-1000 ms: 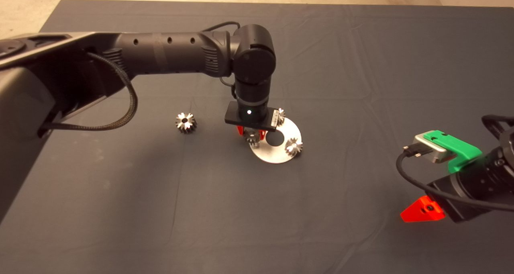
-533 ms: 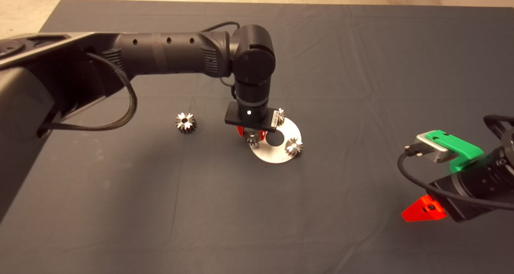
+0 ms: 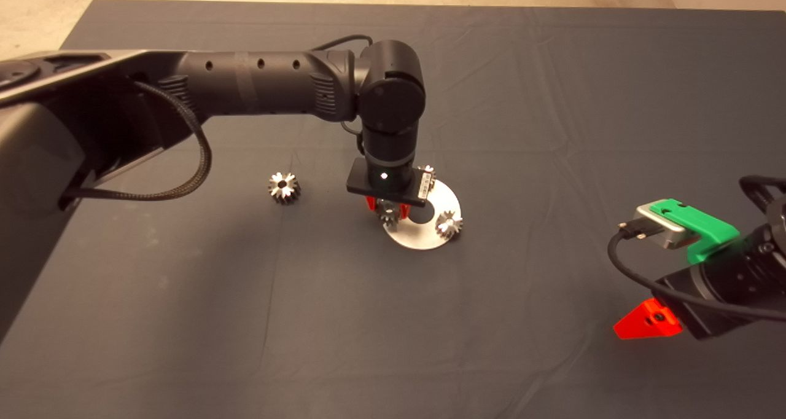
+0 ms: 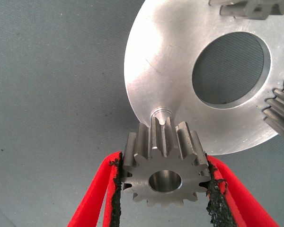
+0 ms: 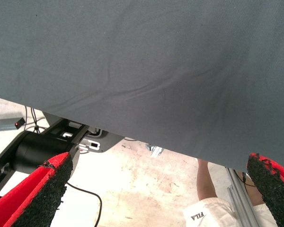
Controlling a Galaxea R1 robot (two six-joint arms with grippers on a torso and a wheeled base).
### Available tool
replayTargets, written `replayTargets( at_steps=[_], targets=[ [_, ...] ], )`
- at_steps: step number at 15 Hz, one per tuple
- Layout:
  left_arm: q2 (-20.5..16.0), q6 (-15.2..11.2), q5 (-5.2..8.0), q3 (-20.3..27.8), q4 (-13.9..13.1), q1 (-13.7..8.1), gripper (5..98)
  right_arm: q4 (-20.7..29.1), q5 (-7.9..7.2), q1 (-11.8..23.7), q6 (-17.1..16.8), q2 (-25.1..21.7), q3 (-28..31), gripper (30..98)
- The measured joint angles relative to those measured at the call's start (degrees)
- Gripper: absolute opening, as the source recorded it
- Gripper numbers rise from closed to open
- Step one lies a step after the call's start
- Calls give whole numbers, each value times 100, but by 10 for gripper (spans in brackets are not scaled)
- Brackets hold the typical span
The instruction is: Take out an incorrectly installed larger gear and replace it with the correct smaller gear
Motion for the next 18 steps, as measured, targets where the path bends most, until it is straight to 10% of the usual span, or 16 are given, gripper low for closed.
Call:
replayTargets(
  at_steps=[18],
  targets=[
    [119, 17, 5, -94, -6, 91, 378, 0, -2, 0, 0, 0, 2, 977]
  ],
)
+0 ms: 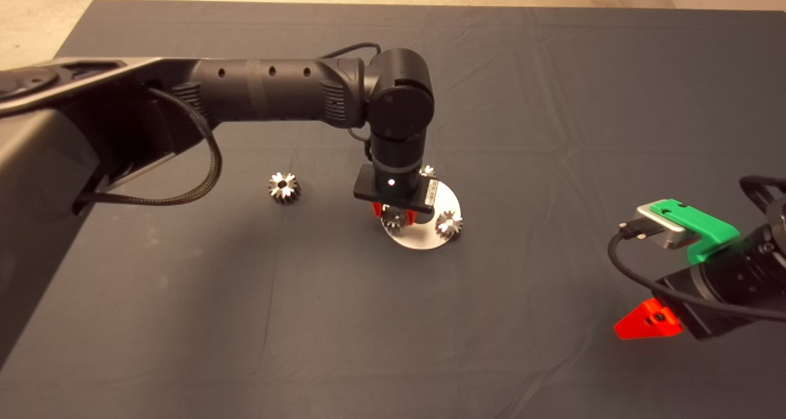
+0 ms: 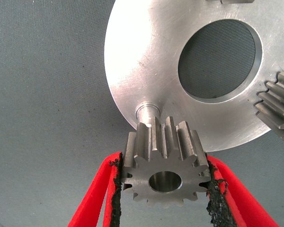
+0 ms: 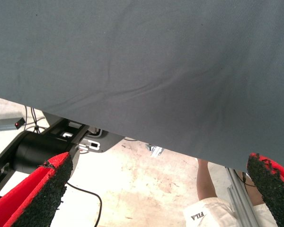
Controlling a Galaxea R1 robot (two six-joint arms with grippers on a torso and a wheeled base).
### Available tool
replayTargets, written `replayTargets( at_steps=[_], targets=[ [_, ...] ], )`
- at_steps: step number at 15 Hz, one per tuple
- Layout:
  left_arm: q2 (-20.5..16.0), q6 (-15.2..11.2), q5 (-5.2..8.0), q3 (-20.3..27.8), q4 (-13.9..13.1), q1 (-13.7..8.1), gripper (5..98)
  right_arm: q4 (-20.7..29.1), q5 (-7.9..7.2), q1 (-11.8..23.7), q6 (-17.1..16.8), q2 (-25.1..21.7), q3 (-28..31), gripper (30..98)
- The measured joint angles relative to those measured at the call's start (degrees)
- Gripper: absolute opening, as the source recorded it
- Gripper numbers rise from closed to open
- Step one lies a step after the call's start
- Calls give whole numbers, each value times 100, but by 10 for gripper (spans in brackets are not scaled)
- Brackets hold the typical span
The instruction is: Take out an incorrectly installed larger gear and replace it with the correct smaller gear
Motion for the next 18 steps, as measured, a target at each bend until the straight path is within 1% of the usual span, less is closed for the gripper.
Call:
replayTargets(
  at_steps=[5, 13, 18],
  targets=[
    [2, 55, -11, -57, -27, -2, 378, 0, 0, 0, 0, 0, 0, 977],
    [2, 291, -38, -248, -136, -17, 378, 0, 0, 0, 0, 0, 0, 977],
    [-1, 322, -41, -278, -140, -30, 377, 0, 0, 0, 0, 0, 0, 977]
  ],
)
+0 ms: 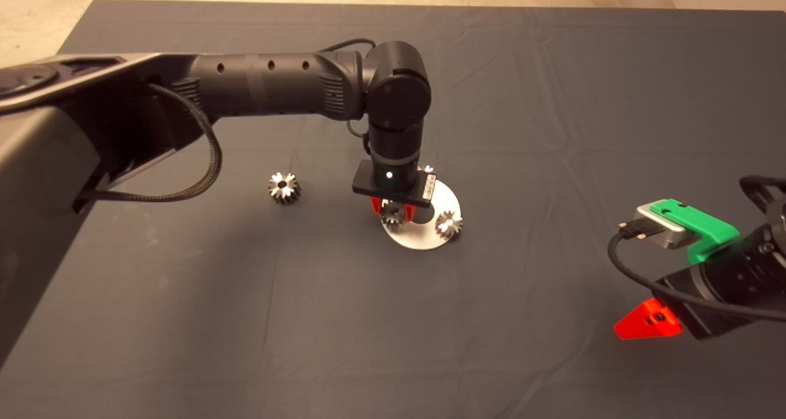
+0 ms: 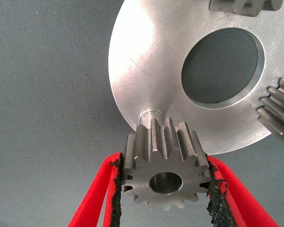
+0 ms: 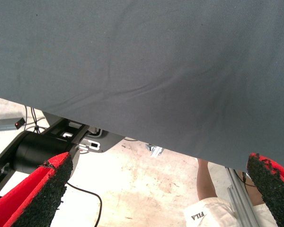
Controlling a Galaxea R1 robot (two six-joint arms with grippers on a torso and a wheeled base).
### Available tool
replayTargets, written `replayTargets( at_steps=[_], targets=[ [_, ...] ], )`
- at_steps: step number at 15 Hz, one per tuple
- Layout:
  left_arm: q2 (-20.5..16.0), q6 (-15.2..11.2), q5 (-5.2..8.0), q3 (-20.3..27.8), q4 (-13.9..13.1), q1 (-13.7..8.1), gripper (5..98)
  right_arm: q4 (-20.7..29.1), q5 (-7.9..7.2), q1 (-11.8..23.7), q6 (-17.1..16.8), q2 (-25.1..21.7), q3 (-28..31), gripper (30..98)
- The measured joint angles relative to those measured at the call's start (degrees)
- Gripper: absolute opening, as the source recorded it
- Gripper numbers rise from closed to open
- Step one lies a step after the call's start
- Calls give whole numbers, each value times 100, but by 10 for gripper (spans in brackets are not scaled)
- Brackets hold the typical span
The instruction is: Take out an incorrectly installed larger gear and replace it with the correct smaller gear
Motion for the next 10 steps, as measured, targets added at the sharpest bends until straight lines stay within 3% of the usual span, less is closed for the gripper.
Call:
replayTargets(
  at_steps=[10],
  targets=[
    [-16, -2, -13, 39, 7, 0, 377, 0, 0, 0, 0, 0, 0, 977]
  ],
)
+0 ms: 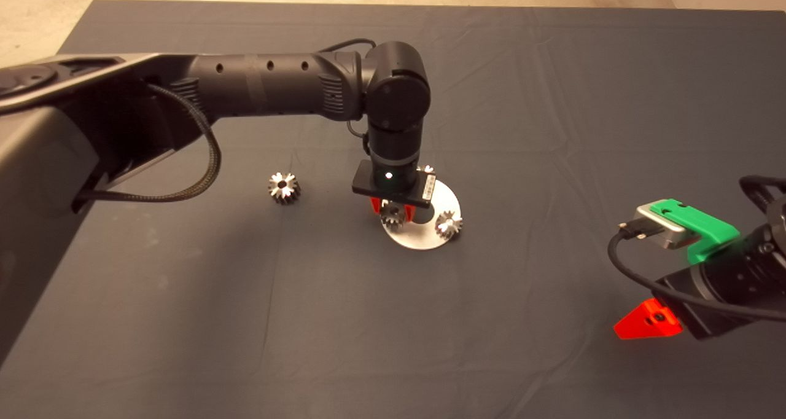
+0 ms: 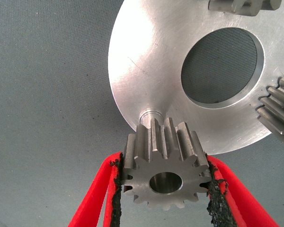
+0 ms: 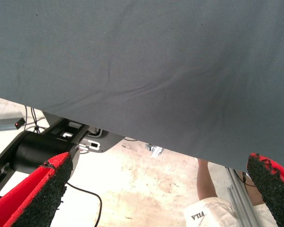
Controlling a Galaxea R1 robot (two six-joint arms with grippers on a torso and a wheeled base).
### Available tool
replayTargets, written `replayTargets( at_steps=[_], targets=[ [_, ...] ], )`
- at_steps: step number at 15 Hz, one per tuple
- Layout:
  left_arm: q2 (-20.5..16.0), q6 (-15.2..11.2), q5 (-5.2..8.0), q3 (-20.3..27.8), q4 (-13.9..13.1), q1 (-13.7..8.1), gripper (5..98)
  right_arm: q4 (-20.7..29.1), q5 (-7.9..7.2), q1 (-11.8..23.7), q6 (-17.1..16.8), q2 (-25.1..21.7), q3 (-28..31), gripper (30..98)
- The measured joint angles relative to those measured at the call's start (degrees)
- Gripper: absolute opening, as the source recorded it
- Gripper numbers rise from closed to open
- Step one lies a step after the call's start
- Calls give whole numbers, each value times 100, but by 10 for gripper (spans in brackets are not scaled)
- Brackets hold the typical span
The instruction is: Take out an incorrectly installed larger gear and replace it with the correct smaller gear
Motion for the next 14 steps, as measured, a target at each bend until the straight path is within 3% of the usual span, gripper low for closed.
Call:
replayTargets(
  at_steps=[14],
  targets=[
    [-5, -17, 0, 71, 34, 0, 377, 0, 0, 0, 0, 0, 0, 977]
  ],
)
